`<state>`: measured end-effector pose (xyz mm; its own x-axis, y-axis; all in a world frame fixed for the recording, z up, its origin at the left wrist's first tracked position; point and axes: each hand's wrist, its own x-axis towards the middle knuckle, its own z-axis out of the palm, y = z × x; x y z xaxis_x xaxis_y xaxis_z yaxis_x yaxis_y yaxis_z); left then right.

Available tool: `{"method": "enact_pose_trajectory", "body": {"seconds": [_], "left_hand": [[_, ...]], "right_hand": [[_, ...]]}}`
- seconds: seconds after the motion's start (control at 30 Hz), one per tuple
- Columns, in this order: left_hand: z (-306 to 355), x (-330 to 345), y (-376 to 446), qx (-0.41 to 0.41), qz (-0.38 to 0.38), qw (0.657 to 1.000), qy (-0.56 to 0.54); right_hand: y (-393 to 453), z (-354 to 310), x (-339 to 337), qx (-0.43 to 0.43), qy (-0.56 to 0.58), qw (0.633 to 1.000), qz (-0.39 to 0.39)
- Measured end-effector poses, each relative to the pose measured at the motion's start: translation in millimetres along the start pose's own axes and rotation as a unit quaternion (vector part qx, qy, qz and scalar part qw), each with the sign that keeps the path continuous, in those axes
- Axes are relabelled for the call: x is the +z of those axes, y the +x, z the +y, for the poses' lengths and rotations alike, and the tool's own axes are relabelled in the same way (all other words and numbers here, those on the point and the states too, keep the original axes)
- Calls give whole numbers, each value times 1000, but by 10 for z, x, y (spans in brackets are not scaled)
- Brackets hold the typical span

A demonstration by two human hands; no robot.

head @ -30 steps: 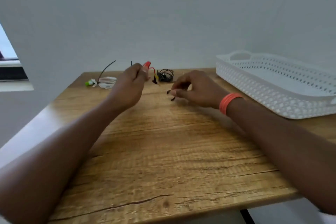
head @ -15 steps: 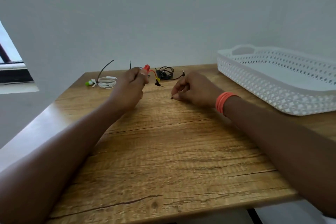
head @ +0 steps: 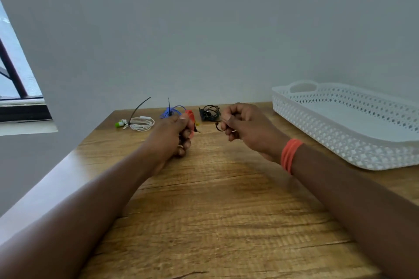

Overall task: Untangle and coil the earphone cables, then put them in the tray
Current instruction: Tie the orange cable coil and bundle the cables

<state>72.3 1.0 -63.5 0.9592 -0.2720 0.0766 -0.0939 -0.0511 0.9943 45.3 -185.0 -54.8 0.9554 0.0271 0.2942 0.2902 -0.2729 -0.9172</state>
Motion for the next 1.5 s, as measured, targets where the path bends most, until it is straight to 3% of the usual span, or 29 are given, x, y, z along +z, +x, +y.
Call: {"method": "enact_pose_trajectory", "body": {"seconds": [0.1,0.33,0.57,0.83,1.13,1.5], "left_hand": [[17,43,-37,-7,-54,998,-42],[102,224,-166,39,-119,989,-74],[119,167,-137,47,-106,989,-95],[103,188,-151,12,-141,983,-117],[124,180,-159,-2,-107,979,-171],[123,179,-137,67,-96,986,-120]], "right_hand": [[-55,-79,51,-18,110,994,17],[-81,-65,161,-43,79,996,29],[-100,-80,151,-65,48,997,21],[-138,-131,161,-130,18,991,20],[-189,-172,206,-174,-24,984,-3],[-218,-182,211,-188,-54,980,16]]}}
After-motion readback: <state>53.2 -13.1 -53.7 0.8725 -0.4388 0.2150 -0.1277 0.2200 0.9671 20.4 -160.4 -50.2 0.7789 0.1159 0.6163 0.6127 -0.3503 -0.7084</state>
